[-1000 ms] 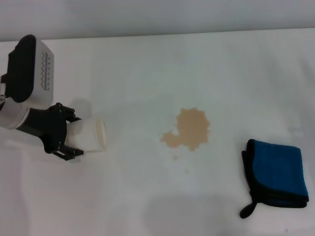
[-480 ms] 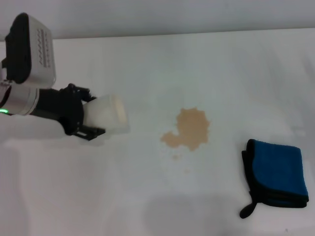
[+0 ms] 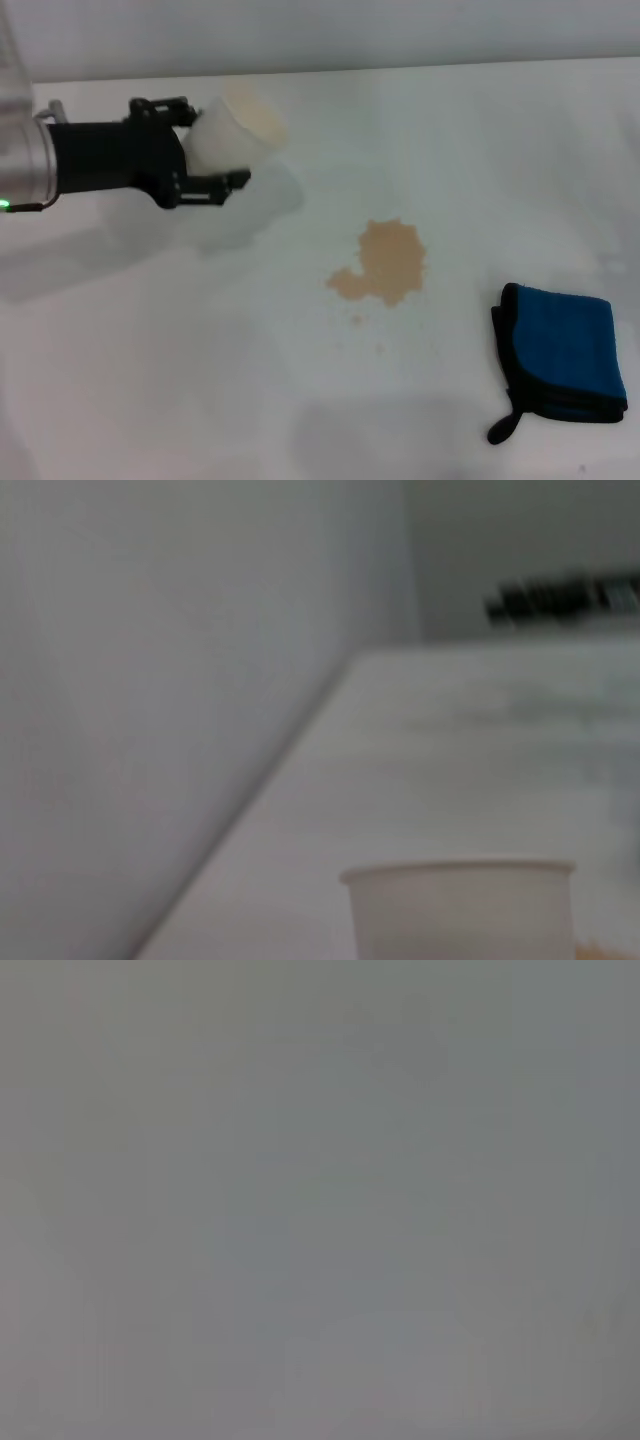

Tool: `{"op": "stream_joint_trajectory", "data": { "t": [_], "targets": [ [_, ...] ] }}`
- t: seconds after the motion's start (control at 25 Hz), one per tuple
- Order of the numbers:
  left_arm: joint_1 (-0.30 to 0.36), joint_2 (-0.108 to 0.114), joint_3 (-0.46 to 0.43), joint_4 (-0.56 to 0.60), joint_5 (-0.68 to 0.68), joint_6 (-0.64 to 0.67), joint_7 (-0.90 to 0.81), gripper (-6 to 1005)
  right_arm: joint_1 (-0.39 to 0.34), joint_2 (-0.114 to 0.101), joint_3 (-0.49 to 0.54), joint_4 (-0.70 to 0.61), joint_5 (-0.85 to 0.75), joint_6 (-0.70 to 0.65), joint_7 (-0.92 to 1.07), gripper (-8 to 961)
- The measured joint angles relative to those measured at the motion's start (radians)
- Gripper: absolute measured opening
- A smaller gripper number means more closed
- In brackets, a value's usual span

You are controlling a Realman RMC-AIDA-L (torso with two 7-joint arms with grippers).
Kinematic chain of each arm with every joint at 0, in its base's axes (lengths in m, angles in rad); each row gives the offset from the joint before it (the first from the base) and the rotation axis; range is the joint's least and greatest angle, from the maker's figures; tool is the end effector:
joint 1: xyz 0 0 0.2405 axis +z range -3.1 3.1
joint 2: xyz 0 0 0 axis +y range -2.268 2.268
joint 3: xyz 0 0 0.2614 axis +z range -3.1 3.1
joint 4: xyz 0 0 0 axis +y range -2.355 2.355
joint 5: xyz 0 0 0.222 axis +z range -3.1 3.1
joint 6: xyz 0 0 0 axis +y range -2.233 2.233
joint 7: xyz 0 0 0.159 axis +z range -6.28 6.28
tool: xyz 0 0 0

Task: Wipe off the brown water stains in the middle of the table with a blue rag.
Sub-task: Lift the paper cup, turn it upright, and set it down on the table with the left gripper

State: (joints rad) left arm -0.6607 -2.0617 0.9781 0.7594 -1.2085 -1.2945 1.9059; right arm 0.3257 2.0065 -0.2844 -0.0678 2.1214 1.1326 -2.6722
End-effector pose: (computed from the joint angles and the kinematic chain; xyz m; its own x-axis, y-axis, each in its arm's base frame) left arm -0.2057 0.4117 -0.0251 0.9609 -0.0310 0.2751 0.0732 -0.9299 -0.3604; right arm 0.4446 0.3025 0.0617 0.6069 -0.0382 -0.7939 -0.7785 0.1724 -0.6035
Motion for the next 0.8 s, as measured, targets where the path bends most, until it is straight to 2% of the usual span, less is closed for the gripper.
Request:
{"op": "stream_joint_trajectory", "data": {
  "t": [0.16, 0.2, 0.32, 0.8],
  "targets": [
    [0.041, 0.000, -0.028, -0.038, -0.134, -0.002, 0.065, 800, -0.001, 0.000, 0.000, -0.013, 0.000, -0.006, -0.002, 796],
    [0.062, -0.001, -0.040, -0.067, -0.205, -0.001, 0.103, 800, -0.002, 0.000, 0.000, -0.014, 0.000, -0.008, -0.003, 796],
    [0.083, -0.002, -0.045, -0.110, -0.279, 0.004, 0.154, 800, -0.002, -0.001, 0.000, -0.023, 0.000, -0.023, -0.004, 796],
    [0.154, -0.015, -0.046, -0.422, -0.609, 0.037, 0.467, 799, 0.002, -0.002, -0.020, -0.068, 0.000, -0.082, -0.012, 797]
  ]
}}
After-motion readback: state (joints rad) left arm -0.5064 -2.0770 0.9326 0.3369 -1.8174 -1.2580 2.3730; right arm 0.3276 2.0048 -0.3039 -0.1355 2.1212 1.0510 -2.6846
